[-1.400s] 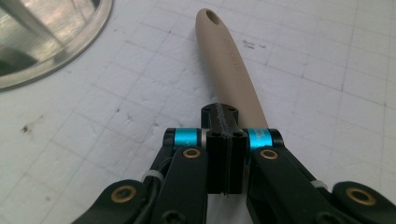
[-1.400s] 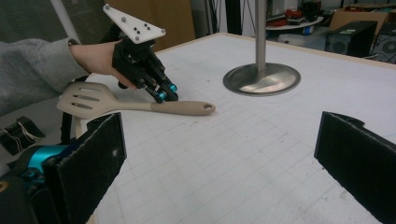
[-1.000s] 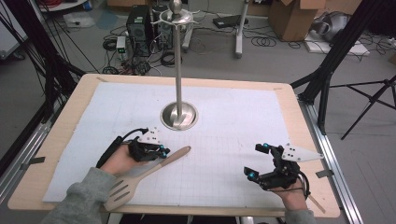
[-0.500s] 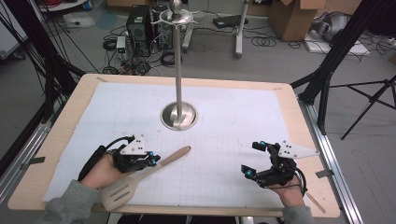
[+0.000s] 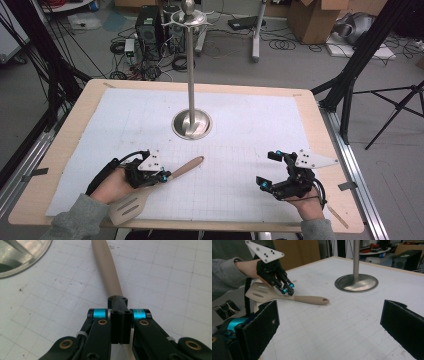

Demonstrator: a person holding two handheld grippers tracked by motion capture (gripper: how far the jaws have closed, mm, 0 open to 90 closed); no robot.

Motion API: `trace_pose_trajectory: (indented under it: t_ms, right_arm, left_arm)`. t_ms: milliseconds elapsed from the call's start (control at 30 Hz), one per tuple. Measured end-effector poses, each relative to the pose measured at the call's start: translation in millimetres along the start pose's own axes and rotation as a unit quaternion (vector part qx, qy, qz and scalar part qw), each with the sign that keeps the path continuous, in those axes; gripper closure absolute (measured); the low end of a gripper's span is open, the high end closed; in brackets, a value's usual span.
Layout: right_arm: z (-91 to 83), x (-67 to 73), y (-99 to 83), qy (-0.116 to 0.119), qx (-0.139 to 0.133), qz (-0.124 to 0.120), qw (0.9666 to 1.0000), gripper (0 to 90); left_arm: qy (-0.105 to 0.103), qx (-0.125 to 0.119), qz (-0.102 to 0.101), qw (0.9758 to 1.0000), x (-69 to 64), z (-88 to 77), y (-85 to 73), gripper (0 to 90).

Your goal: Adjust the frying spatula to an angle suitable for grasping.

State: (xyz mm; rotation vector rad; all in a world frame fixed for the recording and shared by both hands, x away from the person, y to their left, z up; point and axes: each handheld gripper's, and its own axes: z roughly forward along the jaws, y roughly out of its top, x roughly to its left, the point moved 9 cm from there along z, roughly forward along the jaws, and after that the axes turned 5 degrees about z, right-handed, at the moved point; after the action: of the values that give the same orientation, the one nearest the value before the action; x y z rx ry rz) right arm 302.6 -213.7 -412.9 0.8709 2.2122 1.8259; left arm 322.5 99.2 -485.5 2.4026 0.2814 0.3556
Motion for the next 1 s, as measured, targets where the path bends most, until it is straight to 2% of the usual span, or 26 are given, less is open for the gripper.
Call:
trace_pose_trajectory:
  t_ms: [200,467,567,633,667,800,867,933,1000]
  right_arm:
    - [-1.1,0.9,-0.7,0.001,0.002,0.003,1.0000,1.1]
    - [-2.1,0.7,-0.3,-0.001,-0.001,0.002,1.0000,1.1]
    - [-2.6,0.0,0.1,-0.001,-0.003,0.000,1.0000,1.1]
    - [-2.9,-0.2,0.3,-0.001,-0.004,0.001,1.0000,1.1]
    - [-2.8,-0.5,0.2,-0.002,-0.004,0.003,1.0000,1.1]
    - [-0.6,0.7,-0.8,0.000,0.001,0.000,1.0000,1.1]
    - [-0.3,1.0,-1.2,0.000,0.003,0.000,1.0000,1.1]
    - [-1.4,1.5,-0.9,-0.001,0.001,0.004,1.0000,1.1]
    - [-3.2,0.8,-0.2,-0.002,-0.003,0.001,1.0000,1.1]
  left_arm:
    - [0.002,0.003,0.002,1.0000,3.3,2.6,-1.8,89.4]
    - [0.003,-0.005,0.004,1.0000,6.4,3.9,-1.6,88.0]
    - [0.011,-0.035,-0.001,0.9993,7.8,-8.3,10.6,89.4]
    - [0.007,-0.044,0.001,0.9990,5.9,-11.3,14.8,89.6]
    - [-0.006,-0.051,0.002,0.9987,0.2,-12.2,21.3,89.6]
    - [-0.020,-0.033,0.010,0.9992,-6.7,0.9,27.1,89.8]
    - [-0.024,-0.027,0.007,0.9993,-6.9,4.9,27.8,89.8]
    - [-0.029,-0.003,-0.008,0.9996,-4.6,15.7,25.8,89.8]
    - [-0.032,0.002,-0.010,0.9994,-3.5,19.5,23.6,89.8]
